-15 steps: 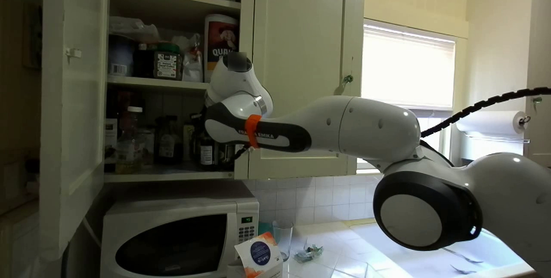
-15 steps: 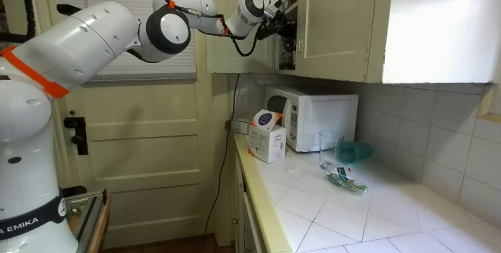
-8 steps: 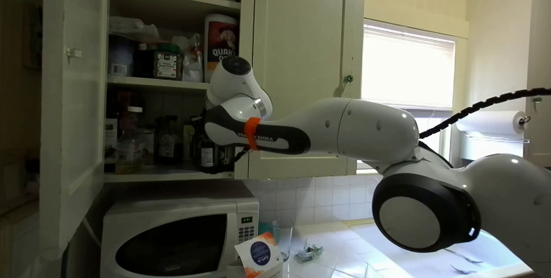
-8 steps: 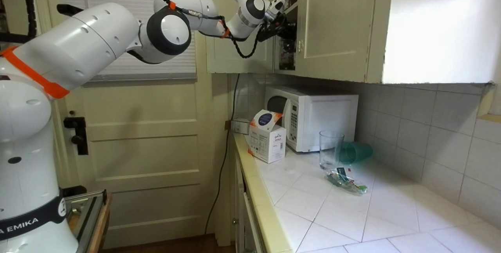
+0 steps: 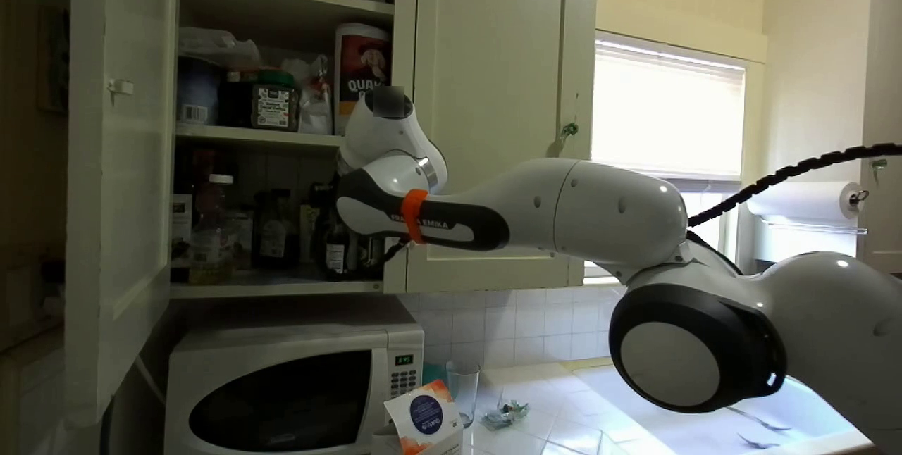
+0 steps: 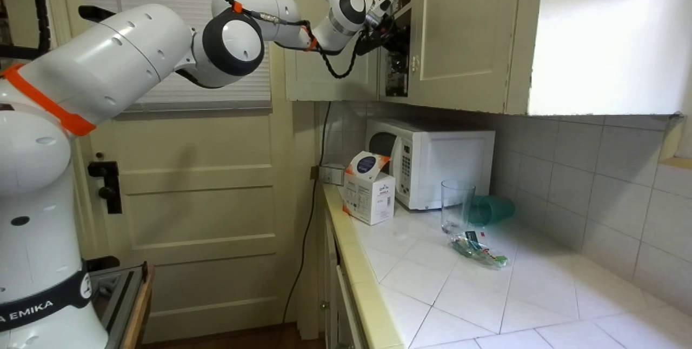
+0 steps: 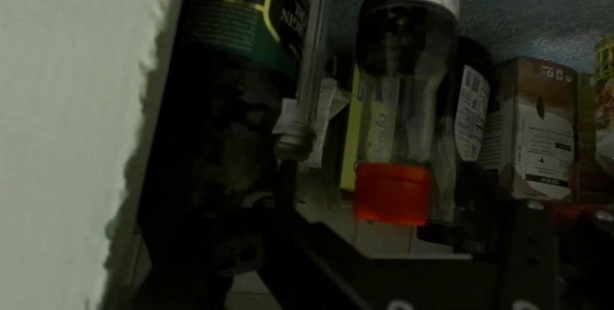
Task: Put the soy sauce bottle on the bottom shelf.
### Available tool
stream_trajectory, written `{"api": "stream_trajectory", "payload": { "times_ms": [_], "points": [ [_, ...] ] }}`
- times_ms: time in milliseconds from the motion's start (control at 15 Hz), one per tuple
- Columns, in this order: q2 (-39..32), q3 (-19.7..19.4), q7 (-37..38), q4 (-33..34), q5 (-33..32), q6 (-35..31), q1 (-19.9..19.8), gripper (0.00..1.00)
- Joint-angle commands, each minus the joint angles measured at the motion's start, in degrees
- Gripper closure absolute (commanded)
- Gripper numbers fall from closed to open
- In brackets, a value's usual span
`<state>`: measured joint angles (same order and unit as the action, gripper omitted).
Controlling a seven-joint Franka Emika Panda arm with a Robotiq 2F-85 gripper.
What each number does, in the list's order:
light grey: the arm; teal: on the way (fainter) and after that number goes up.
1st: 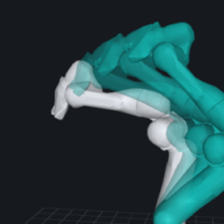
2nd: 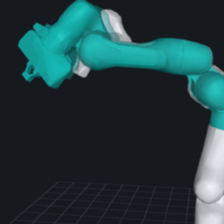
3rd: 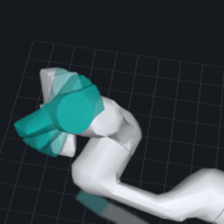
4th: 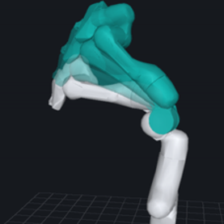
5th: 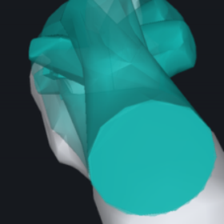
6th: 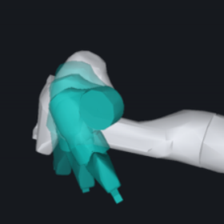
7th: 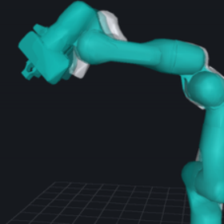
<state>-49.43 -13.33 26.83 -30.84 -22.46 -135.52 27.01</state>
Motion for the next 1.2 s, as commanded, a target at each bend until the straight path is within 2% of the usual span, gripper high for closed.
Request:
{"api": "stream_trajectory", "payload": {
  "times_ms": [0, 1133],
  "points": [
    [-1.3, -0.7, 0.4, 2.2, -0.3, 0.3, 0.0, 0.0],
    [-1.4, -2.5, -0.9, 3.4, -2.4, -2.0, 2.3, 0.0]
  ]
}}
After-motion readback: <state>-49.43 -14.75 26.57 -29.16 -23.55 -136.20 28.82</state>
